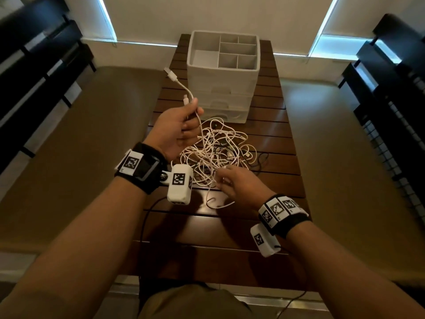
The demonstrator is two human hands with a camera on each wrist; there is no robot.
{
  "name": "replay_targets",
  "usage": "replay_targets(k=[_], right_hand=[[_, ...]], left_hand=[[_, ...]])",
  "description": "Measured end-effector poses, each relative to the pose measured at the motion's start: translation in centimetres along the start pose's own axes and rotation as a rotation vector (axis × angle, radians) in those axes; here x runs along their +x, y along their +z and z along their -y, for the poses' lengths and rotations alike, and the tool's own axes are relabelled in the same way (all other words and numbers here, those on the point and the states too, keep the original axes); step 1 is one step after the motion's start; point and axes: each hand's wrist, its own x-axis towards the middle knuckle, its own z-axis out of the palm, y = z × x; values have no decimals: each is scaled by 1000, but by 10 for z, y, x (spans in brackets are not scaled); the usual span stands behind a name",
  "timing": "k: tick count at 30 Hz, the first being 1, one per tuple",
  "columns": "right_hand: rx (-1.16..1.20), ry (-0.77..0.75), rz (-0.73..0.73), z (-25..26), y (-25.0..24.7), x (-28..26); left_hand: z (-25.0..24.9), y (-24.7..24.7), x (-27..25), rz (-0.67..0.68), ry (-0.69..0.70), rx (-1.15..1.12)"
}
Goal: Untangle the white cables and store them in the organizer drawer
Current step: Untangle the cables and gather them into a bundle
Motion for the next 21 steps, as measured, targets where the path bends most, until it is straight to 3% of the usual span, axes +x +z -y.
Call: replay_targets(k=[4, 6, 9, 10, 12, 15, 17, 19, 21], right_hand=[[-88, 108, 216, -2, -2, -4], [-10, 163, 88, -5, -8, 0], [361, 211, -374, 7, -39, 14], [525, 228, -443, 15, -52, 19], [715, 227, -399, 27, -65, 28], [706, 182, -363, 42, -64, 33], [823, 196, -395, 45, -61, 32], [856, 216, -448, 46, -59, 31], [726, 213, -511, 39, -56, 32]], left_hand=[[8, -3, -2, -70, 46, 41], [18, 0, -7, -72, 10, 105], [39, 8, -16, -36, -88, 263], [46, 10, -18, -13, -115, 307], [58, 14, -21, 32, -144, 350], [67, 21, -26, 65, -167, 376], [71, 22, -28, 55, -151, 381], [73, 21, -30, -15, -91, 410], [73, 18, -33, -139, 17, 465]])
